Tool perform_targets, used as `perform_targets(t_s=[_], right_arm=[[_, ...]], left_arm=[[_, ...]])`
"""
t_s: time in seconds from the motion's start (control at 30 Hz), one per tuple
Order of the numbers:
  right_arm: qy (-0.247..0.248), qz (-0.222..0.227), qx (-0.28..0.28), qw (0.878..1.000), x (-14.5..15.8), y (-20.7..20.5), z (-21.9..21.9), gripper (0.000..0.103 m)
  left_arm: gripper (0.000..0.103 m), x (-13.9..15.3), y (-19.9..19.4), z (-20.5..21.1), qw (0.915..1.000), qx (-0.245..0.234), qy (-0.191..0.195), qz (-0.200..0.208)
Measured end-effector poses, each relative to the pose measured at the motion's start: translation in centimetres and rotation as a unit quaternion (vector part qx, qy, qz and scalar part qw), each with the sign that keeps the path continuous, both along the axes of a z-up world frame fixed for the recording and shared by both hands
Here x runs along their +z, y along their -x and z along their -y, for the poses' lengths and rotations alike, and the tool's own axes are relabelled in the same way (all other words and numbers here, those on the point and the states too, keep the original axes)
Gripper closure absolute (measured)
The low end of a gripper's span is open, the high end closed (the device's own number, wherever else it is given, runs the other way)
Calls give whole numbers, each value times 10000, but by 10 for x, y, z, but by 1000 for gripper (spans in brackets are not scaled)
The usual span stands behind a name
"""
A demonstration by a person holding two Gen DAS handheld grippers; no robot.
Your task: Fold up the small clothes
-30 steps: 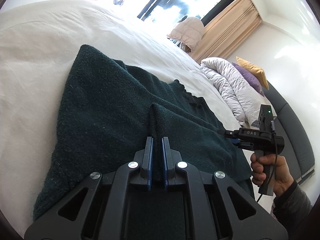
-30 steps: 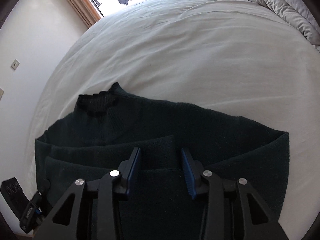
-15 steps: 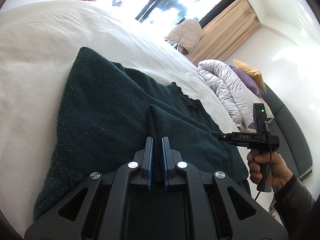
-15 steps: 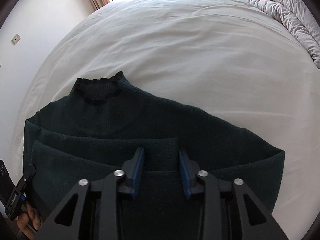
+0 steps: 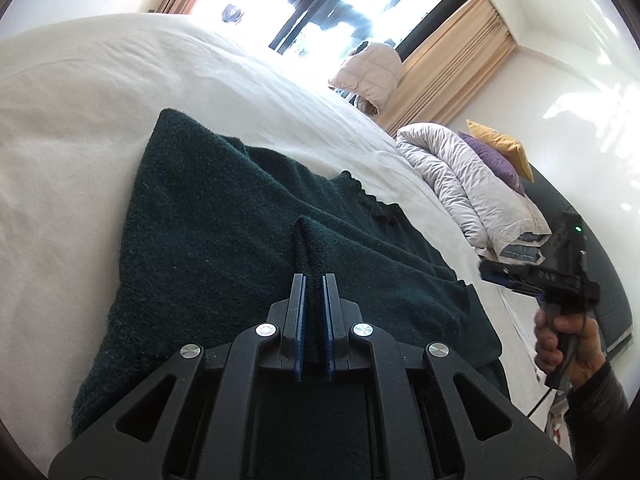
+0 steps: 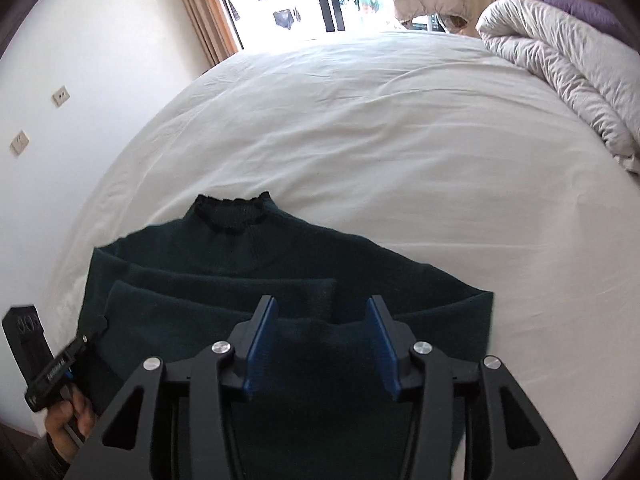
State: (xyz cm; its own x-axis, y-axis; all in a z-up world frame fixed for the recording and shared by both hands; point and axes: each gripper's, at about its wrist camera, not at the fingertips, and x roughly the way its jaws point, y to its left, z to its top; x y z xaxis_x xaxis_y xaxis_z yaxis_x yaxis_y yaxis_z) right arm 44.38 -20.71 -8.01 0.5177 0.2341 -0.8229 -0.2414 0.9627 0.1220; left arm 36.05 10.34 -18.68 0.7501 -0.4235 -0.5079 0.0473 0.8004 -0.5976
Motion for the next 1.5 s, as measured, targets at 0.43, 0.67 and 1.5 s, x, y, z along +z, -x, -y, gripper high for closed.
perform_targets(t_s=[0.43, 0.67, 1.5], right_arm=[[-3325, -435, -1106, 9356, -33, 59, 65, 49], [-2211, -384, -291, 9741, -26, 34, 4, 45], [-3840, -653, -331, 9204, -90, 161, 2, 38]], left_arm=[[96, -1, -6, 2, 10000, 30, 70, -42], [96, -3, -4, 0, 9999, 48, 117, 0], [33, 23, -24, -6, 9910, -535, 718, -997]])
